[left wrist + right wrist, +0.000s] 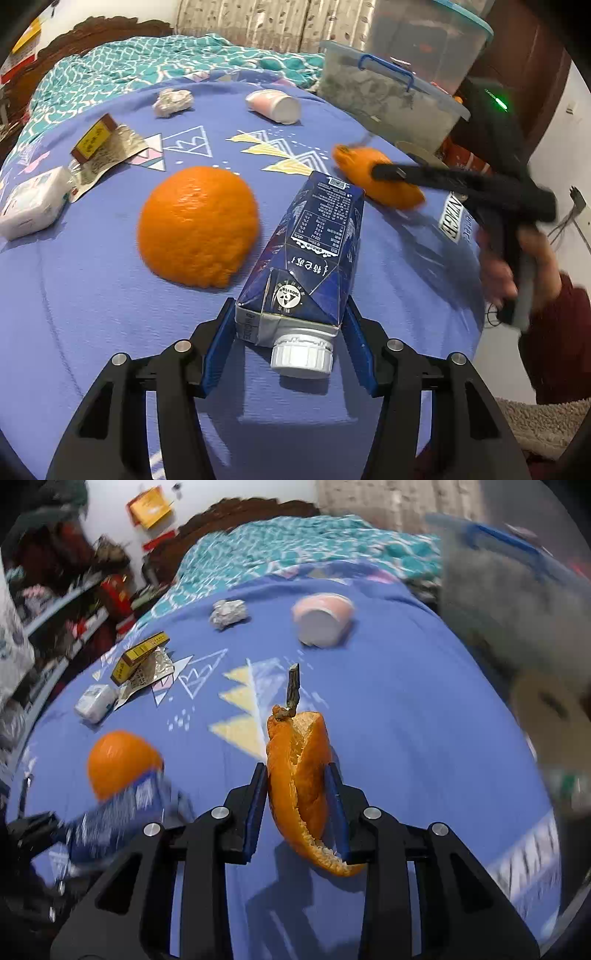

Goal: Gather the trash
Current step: 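Grasp the blue milk carton with the left tool while the right tool grasps orange peel, then carry the carton and orange peel to the wastebasket and release both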

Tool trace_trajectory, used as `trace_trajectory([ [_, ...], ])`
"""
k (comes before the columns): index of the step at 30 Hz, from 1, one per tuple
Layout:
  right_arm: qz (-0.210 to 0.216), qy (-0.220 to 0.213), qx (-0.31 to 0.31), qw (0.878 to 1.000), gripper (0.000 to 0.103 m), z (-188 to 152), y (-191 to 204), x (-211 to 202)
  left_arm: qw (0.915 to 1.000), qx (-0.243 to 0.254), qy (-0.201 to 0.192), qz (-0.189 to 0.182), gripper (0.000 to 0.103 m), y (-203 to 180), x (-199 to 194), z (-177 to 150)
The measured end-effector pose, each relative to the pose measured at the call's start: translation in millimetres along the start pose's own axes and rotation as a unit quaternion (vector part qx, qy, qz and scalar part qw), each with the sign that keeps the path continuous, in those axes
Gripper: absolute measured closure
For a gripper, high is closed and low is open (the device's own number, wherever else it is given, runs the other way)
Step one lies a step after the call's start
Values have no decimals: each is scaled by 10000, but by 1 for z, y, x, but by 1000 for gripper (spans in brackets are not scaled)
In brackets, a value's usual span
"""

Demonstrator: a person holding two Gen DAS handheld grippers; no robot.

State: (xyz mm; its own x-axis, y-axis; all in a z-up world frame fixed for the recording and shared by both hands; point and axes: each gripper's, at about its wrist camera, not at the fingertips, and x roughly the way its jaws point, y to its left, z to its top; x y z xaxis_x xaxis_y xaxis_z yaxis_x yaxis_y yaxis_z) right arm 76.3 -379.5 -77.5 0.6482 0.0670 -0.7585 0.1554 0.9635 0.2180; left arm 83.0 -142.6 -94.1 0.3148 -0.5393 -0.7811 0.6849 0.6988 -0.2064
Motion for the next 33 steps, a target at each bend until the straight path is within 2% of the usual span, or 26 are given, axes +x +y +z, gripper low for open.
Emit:
trace_trajectory([
  [3, -13, -128, 214, 9997, 69, -32, -8, -24, 9999, 100, 87, 12, 50, -11, 6, 1],
  [6, -196, -273, 133, 9993, 69, -53, -2, -38, 9997, 189, 142, 39, 49, -21, 11, 5],
  [8, -343, -364, -22, 9987, 68, -62, 4, -43, 9996, 199, 201, 20, 39, -25, 15, 8],
  [10, -454, -438, -176, 9979, 63, -67, 9, -44, 9996, 198, 195, 36, 38, -29, 17, 11],
  [14, -660, -563, -395, 9955, 50, -75, 14, -43, 9993, 238, 203, 206, 40, -35, 21, 14],
  [15, -662, -589, -414, 9952, 49, -76, 13, -43, 9991, 245, 212, 287, 41, -35, 23, 14],
  [16, -653, -604, -415, 9952, 46, -77, 13, -43, 9988, 264, 214, 362, 48, -35, 23, 13],
  [17, -631, -606, -399, 9954, 42, -77, 11, -42, 9983, 308, 217, 452, 49, -36, 24, 12],
  [19, -482, -577, -255, 9968, 39, -79, 4, -40, 9980, 334, 199, 503, 50, -36, 24, 11],
  [22, -173, -518, -37, 9985, 41, -80, -4, -37, 9980, 306, 209, 513, 51, -38, 24, 13],
  [24, 66, -489, 132, 9987, 49, -82, -10, -37, 9984, 283, 245, 435, 51, -40, 26, 18],
  [25, 173, -540, 219, 9982, 58, -82, -14, -39, 9984, 300, 266, 403, 51, -43, 28, 21],
  [26, 270, -568, 277, 9976, 63, -83, -16, -42, 9984, 321, 281, 372, 51, -45, 30, 24],
  [30, 488, -660, 885, 9927, 67, -83, -44, -48, 9982, 473, 336, 179, 51, -65, 44, 43],
  [33, 550, -875, 1434, 9843, 68, -82, -75, -58, 9972, 659, 355, 52, 52, -86, 59, 63],
])
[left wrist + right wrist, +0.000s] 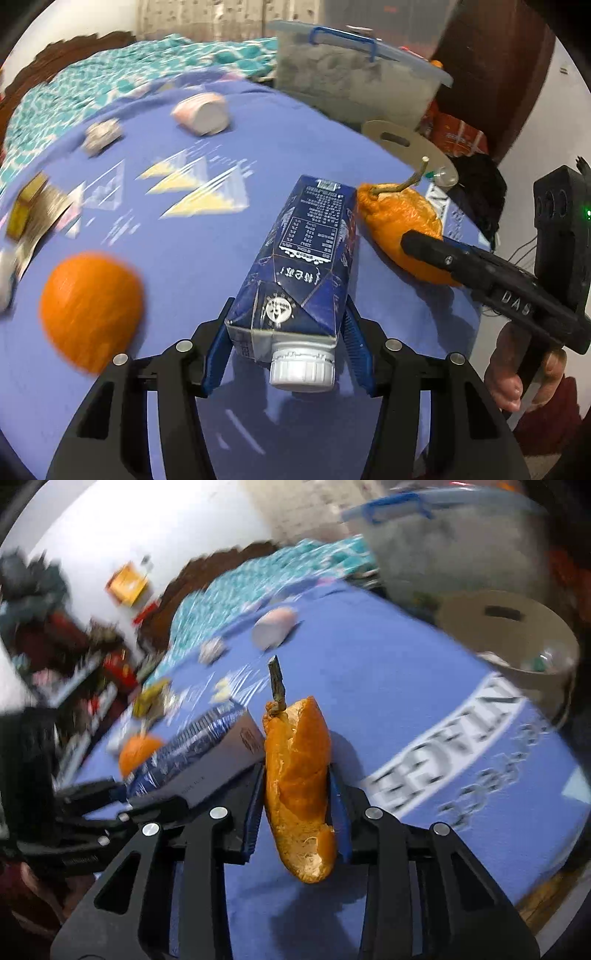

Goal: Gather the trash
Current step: 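Carry the carton and orange peel to the wastebasket and release both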

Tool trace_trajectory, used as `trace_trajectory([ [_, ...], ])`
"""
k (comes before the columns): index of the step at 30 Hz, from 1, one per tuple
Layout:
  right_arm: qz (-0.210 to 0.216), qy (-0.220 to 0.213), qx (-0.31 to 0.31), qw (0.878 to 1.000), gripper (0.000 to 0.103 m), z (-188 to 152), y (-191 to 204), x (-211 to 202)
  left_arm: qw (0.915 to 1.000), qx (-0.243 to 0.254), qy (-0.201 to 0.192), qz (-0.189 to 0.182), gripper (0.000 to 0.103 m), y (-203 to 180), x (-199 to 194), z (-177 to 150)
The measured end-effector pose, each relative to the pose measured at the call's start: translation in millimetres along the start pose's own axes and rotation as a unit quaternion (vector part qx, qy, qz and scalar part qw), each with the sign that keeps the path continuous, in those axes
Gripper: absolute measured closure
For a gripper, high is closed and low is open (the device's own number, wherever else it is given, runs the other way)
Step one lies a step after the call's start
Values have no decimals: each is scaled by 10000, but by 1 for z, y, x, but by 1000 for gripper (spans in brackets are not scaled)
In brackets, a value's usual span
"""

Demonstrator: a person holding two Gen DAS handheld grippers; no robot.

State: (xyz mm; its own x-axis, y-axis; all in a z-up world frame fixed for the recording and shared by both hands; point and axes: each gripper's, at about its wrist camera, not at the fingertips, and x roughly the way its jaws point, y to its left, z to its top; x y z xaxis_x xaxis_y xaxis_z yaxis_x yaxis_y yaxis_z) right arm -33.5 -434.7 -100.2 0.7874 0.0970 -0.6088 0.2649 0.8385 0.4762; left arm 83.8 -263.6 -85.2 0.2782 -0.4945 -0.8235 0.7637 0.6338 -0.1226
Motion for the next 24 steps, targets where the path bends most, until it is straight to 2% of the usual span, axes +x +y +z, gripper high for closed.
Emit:
trace_trajectory([
  [5, -361, -498, 628, 9961, 68, 32, -53, -22, 9993, 212, 14, -312, 53, -34, 25, 51],
  [11, -900, -764, 1330, 9841, 67, 76, -116, -29, 9966, 311, 152, -750, 53, -78, 73, 129],
  [16, -1218, -953, 1548, 9758, 66, 99, -147, -30, 9935, 368, 361, -1019, 54, -116, 117, 184],
  [18, -1335, -965, 1569, 9738, 65, 104, -154, -27, 9928, 464, 430, -1016, 54, -131, 134, 197],
  [21, -1497, -927, 1632, 9708, 55, 110, -166, -18, 9930, 518, 495, -937, 54, -147, 157, 212],
  [23, -1440, -897, 1789, 9691, 41, 111, -178, -15, 9934, 405, 573, -905, 44, -148, 168, 218],
  [24, -1409, -912, 1864, 9680, 39, 110, -181, -16, 9935, 330, 606, -908, 42, -146, 171, 220],
])
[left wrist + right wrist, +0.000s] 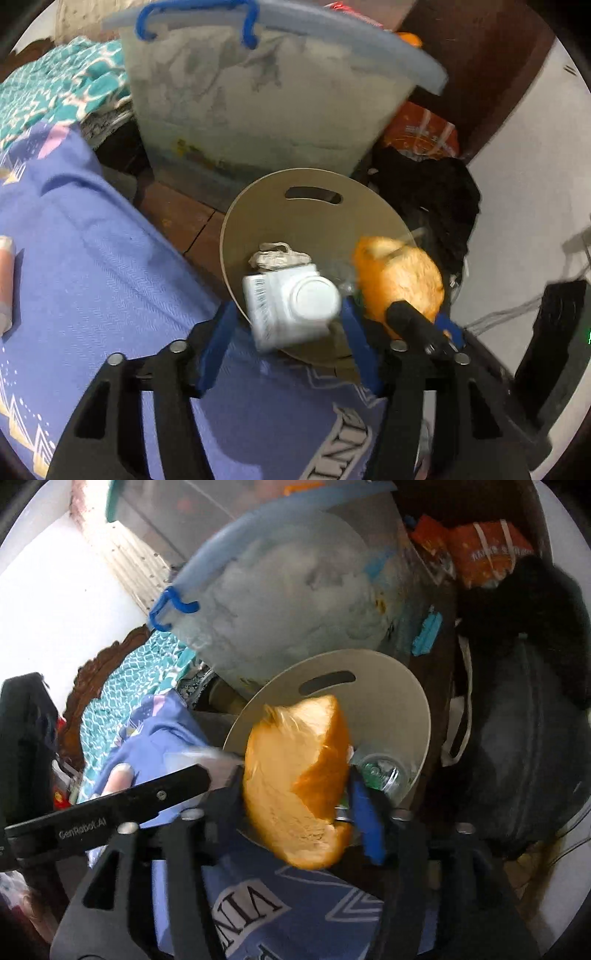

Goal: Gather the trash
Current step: 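Carry the carton and orange peel to the wastebasket and release both, then move both open tools back toward the bed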

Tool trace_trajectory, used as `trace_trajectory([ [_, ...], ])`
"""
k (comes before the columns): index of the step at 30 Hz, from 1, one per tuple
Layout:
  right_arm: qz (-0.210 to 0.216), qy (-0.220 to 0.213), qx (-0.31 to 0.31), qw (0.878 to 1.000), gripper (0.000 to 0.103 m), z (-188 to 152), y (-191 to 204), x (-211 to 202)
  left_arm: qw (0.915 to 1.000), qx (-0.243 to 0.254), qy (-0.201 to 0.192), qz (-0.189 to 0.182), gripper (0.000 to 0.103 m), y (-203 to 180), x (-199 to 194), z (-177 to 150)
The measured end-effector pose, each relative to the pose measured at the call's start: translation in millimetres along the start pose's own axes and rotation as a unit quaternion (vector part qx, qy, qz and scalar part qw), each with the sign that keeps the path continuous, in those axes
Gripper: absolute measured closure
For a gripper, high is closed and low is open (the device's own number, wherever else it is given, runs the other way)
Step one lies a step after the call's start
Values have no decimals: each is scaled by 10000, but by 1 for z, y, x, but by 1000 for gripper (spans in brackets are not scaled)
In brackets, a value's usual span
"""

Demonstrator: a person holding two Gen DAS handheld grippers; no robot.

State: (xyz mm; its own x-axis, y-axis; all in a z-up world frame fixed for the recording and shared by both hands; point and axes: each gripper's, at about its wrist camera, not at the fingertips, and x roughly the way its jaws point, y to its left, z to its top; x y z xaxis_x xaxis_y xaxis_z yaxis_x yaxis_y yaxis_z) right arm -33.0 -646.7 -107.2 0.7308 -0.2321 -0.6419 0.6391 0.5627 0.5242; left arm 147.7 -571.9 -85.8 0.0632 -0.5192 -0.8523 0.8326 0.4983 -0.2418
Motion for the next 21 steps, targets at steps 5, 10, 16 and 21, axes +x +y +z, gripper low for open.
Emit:
trace_trajectory([
  [5, 40, -282, 110, 9995, 35, -3, -2, -9, 9997, -102, -198, -81, 33, 17, -25, -13],
  [10, 86, -291, 201, 9993, 35, -20, 3, -18, 9990, -203, -383, -136, 33, 39, -69, -54],
  [16, 303, -157, -59, 9994, 35, -61, 37, -31, 9984, 121, -398, 392, 33, 58, -118, -145],
  [21, 629, 226, -567, 9962, 35, -95, 91, -28, 9964, -111, -559, 634, 33, 96, -171, -218],
])
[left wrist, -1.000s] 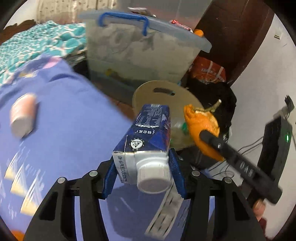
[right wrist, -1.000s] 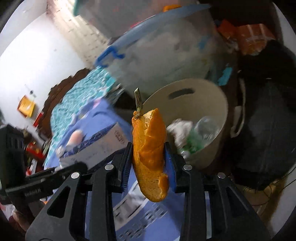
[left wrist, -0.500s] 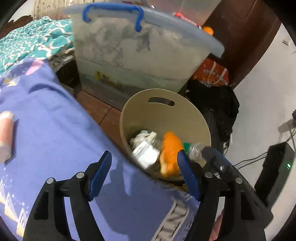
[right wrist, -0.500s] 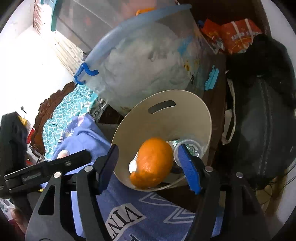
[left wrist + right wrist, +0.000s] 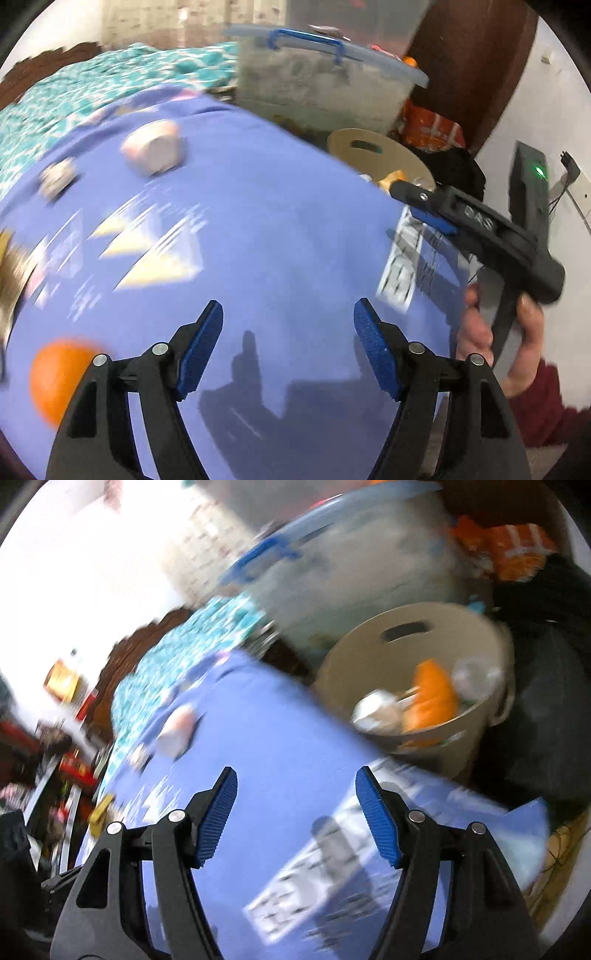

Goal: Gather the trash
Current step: 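Move both open tools back toward the bed, then grasp the whole orange with the left tool while the right tool grasps the pink paper cup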

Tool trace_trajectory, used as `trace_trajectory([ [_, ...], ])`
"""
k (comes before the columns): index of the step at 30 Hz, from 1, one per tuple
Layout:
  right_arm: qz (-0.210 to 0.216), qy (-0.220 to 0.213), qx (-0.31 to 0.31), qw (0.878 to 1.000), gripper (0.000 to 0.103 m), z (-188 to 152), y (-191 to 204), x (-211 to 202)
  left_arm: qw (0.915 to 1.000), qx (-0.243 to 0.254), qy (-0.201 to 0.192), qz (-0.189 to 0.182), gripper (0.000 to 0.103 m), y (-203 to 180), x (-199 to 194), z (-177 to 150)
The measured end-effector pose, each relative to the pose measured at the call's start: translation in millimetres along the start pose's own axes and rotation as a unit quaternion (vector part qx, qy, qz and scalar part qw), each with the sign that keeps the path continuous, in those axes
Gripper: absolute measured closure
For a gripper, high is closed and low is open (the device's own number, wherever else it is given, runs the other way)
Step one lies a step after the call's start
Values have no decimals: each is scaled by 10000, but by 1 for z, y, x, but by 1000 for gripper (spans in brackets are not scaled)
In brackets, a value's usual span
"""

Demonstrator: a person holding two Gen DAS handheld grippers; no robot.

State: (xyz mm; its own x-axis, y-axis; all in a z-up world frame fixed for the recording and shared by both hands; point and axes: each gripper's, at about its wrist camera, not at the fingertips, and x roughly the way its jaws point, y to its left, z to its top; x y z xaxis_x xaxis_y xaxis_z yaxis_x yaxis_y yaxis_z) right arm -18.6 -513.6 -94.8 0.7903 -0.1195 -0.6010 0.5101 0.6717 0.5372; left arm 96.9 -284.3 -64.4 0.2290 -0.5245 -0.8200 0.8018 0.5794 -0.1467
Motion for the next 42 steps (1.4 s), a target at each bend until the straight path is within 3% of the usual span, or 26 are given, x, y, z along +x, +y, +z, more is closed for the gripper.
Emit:
trace_trajectory([
  [4, 277, 436, -581, 9970, 35, -26, 54, 16, 9975, -397, -332, 481, 33, 45, -44, -37],
  [9, 501, 1006, -1037, 9882, 34, -61, 103, 38, 9822, -1226, -691, 1243, 25, 109, -85, -69],
  [14, 491, 1260, -1340, 9817, 25, -85, 133, 47, 9751, -1608, -620, 1396, 15, 136, -81, -75],
  [20, 364, 1239, -1640, 9780, 21, -89, 143, 51, 9792, -1316, -437, 1478, 9, 124, -42, -61],
  [21, 372, 1241, -1647, 9778, 21, -89, 143, 52, 9786, -1289, -378, 1559, 11, 122, -35, -60],
  [24, 348, 1254, -1695, 9769, 19, -89, 146, 53, 9763, -1227, -414, 1735, 30, 123, -27, -62],
  [25, 345, 1273, -1715, 9763, 19, -88, 147, 55, 9765, -1208, -456, 1728, 52, 123, -30, -63],
  [26, 336, 1286, -1740, 9757, 18, -86, 148, 57, 9760, -1213, -403, 1763, 62, 127, -30, -65],
  [30, 247, 1235, -1834, 9749, 18, -67, 159, 71, 9709, -1679, -532, 1620, 66, 154, -42, -80],
  [34, 64, 745, -2045, 9760, 10, -31, 184, 101, 9674, -1941, -691, 1469, 65, 166, -49, -91],
  [38, -241, 519, -2176, 9744, 8, 6, 213, 157, 9667, -1933, -712, 1521, 65, 164, -48, -90],
  [42, -732, 731, -2255, 9687, 8, 29, 232, 216, 9672, -1897, -707, 1537, 65, 162, -47, -89],
])
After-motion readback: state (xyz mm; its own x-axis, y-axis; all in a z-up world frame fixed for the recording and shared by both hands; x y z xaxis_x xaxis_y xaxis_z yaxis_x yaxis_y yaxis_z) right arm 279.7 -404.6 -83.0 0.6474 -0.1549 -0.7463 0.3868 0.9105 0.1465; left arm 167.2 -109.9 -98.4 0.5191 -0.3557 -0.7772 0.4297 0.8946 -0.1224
